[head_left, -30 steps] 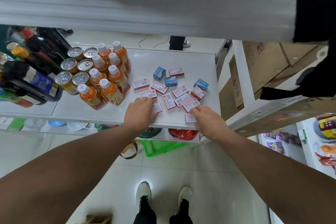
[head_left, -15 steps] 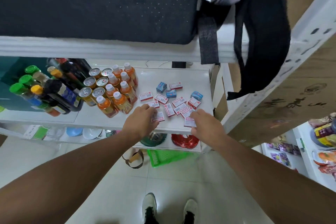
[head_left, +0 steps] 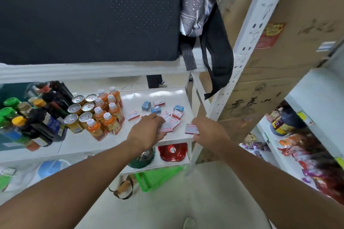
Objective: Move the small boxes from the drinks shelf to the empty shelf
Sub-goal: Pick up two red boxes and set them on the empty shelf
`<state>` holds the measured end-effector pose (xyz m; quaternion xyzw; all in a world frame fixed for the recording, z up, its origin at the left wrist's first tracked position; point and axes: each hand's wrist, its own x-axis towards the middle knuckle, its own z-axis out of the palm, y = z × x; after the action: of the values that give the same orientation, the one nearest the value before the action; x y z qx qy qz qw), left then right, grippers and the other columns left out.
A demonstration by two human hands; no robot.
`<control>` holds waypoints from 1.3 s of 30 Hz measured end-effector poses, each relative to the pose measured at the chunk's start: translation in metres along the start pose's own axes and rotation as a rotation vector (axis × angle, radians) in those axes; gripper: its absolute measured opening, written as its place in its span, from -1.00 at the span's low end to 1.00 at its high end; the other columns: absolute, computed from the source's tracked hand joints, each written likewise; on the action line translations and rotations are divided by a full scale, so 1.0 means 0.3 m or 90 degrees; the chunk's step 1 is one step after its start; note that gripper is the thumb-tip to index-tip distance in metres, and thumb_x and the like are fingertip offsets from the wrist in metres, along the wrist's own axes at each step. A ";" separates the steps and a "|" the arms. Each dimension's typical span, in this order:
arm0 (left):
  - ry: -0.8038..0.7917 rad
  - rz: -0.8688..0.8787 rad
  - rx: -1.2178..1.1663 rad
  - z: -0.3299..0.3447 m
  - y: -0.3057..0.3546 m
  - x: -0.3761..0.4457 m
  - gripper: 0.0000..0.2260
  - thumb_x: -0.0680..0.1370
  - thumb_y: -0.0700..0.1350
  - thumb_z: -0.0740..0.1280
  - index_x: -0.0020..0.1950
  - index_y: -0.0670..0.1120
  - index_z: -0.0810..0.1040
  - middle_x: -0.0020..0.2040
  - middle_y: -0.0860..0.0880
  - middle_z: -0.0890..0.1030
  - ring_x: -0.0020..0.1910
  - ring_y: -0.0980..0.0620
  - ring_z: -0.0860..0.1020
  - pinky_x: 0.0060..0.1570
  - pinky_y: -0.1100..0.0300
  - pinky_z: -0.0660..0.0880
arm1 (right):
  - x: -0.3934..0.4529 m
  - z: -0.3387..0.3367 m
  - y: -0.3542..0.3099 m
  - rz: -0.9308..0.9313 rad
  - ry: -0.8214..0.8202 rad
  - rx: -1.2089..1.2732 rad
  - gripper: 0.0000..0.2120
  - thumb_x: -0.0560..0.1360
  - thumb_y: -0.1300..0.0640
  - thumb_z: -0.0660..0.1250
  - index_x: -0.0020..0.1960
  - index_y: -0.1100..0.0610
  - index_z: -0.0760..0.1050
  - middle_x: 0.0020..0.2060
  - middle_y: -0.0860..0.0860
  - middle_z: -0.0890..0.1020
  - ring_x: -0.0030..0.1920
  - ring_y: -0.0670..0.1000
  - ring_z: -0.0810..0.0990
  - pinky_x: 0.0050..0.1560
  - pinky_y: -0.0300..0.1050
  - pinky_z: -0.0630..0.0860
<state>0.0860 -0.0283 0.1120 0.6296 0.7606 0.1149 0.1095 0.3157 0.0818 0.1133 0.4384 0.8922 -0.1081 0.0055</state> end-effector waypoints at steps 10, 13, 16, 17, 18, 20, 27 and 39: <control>-0.055 0.148 -0.037 0.037 0.045 -0.163 -0.58 0.59 0.19 0.48 0.41 0.11 0.57 0.28 0.05 0.58 0.28 -0.03 0.53 0.15 -0.05 0.59 | -0.392 0.003 -0.048 0.171 0.029 0.027 -0.79 0.52 0.03 0.44 0.13 0.01 0.57 -0.01 -0.01 0.58 -0.06 0.04 0.59 -0.06 -0.01 0.58; -0.059 0.198 -0.033 0.027 0.135 -0.167 -0.59 0.59 0.17 0.49 0.39 0.09 0.59 0.24 0.03 0.61 0.22 -0.01 0.56 0.10 -0.01 0.60 | -0.503 -0.016 -0.020 0.228 0.034 0.030 -0.78 0.53 0.04 0.43 0.17 -0.01 0.56 0.03 0.00 0.61 -0.02 0.05 0.61 -0.05 -0.02 0.60; -0.062 0.252 -0.033 0.038 0.254 -0.166 -0.65 0.58 0.16 0.50 0.32 0.10 0.61 0.16 0.05 0.61 0.12 0.03 0.56 0.04 0.03 0.60 | -0.609 -0.050 0.034 0.277 0.057 0.027 -0.75 0.53 0.03 0.41 0.20 -0.01 0.56 0.06 0.01 0.64 0.02 0.08 0.63 -0.02 -0.01 0.60; -0.065 0.272 -0.033 0.048 0.302 -0.167 -0.67 0.57 0.17 0.51 0.29 0.11 0.62 0.13 0.06 0.61 0.08 0.04 0.55 0.02 0.02 0.60 | -0.649 -0.059 0.061 0.299 0.065 0.027 -0.74 0.53 0.02 0.41 0.21 -0.02 0.56 0.07 0.01 0.65 0.04 0.08 0.63 0.01 -0.01 0.61; -0.067 0.297 -0.033 0.058 0.357 -0.169 -0.69 0.57 0.16 0.52 0.26 0.11 0.63 0.12 0.06 0.61 0.05 0.06 0.54 -0.01 0.03 0.59 | -0.692 -0.072 0.090 0.321 0.074 0.031 -0.73 0.52 0.01 0.42 0.21 -0.02 0.56 0.08 0.01 0.65 0.05 0.09 0.63 0.02 -0.01 0.61; -0.076 0.339 -0.035 0.079 0.460 -0.166 -0.71 0.56 0.13 0.53 0.23 0.11 0.64 0.11 0.07 0.61 0.01 0.08 0.53 -0.07 0.11 0.53 | -0.764 -0.085 0.151 0.365 0.085 0.040 -0.71 0.52 -0.01 0.42 0.22 -0.03 0.55 0.10 0.00 0.65 0.09 0.09 0.64 0.04 -0.03 0.60; -0.102 0.464 -0.001 0.156 0.903 -0.129 -0.71 0.56 0.12 0.52 0.25 0.12 0.64 0.13 0.07 0.59 0.12 0.01 0.57 0.06 0.02 0.56 | -1.065 -0.111 0.418 0.481 0.112 0.027 -0.66 0.54 -0.03 0.43 0.28 0.02 0.51 0.11 0.02 0.58 0.06 0.10 0.60 -0.06 -0.07 0.43; -0.162 0.605 0.025 0.444 1.605 -0.165 -0.67 0.56 0.18 0.50 0.27 0.11 0.62 0.13 0.07 0.59 0.08 0.00 0.57 0.04 -0.01 0.60 | -1.542 -0.070 0.870 0.603 0.111 0.063 -0.69 0.49 -0.04 0.44 0.17 0.00 0.48 0.07 0.00 0.58 0.03 0.10 0.61 -0.06 0.03 0.59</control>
<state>0.5854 0.0150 0.1372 0.9179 0.3717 0.0602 0.1247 0.8066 -0.1207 0.1333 0.8036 0.5854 -0.0991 -0.0418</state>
